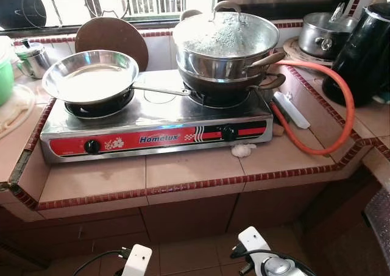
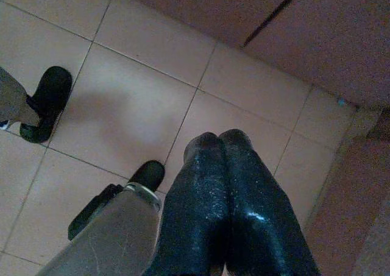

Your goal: Kitchen organization

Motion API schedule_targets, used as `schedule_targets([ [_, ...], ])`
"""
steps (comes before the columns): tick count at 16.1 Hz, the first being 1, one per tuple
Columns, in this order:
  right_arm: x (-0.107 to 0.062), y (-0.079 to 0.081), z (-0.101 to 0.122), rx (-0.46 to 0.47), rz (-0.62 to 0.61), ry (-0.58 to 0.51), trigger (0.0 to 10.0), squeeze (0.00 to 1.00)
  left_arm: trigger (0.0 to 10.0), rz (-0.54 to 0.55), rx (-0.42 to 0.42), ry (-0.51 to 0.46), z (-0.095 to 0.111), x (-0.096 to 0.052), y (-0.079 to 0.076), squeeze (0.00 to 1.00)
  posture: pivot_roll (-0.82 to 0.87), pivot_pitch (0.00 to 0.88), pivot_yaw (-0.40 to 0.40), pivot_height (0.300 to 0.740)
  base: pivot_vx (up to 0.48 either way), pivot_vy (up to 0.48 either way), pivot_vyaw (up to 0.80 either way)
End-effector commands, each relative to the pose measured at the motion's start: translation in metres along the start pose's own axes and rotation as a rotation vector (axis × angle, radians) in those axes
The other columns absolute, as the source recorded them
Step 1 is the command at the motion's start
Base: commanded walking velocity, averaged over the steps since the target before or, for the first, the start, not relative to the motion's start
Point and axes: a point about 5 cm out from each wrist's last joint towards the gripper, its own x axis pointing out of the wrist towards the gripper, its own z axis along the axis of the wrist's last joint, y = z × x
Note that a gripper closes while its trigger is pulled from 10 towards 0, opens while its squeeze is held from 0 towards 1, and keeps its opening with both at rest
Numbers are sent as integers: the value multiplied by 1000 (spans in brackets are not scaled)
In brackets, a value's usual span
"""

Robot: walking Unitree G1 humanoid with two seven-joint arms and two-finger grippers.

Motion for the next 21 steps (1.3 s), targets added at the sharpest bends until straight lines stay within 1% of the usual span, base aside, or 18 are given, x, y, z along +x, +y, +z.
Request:
schedule_targets([
  [1,0,0,-1,-27,9,-5,10000,0,10000,-1,23,-9,1,0,1,0,-148,0,16,740,0,0,800],
  [5,0,1,-2,-28,12,-3,10000,0,10000,-6,35,-24,6,1,-1,0,-145,0,15,740,0,0,800],
  [7,0,0,-1,-6,6,-3,10000,0,10000,-10,39,-34,9,1,-3,0,-142,0,14,740,0,0,656],
  [12,-1,-1,-2,-32,1,4,10000,0,10000,-29,47,-45,12,1,-5,0,-141,0,11,740,0,0,0],
  [17,-1,-2,-3,-37,1,9,10000,0,10000,-39,56,-43,11,1,-6,0,-143,0,10,740,0,0,0],
  [21,-1,0,-3,-45,4,11,10000,0,10000,-46,56,-58,16,1,-8,0,-145,0,10,740,-271,0,0],
])
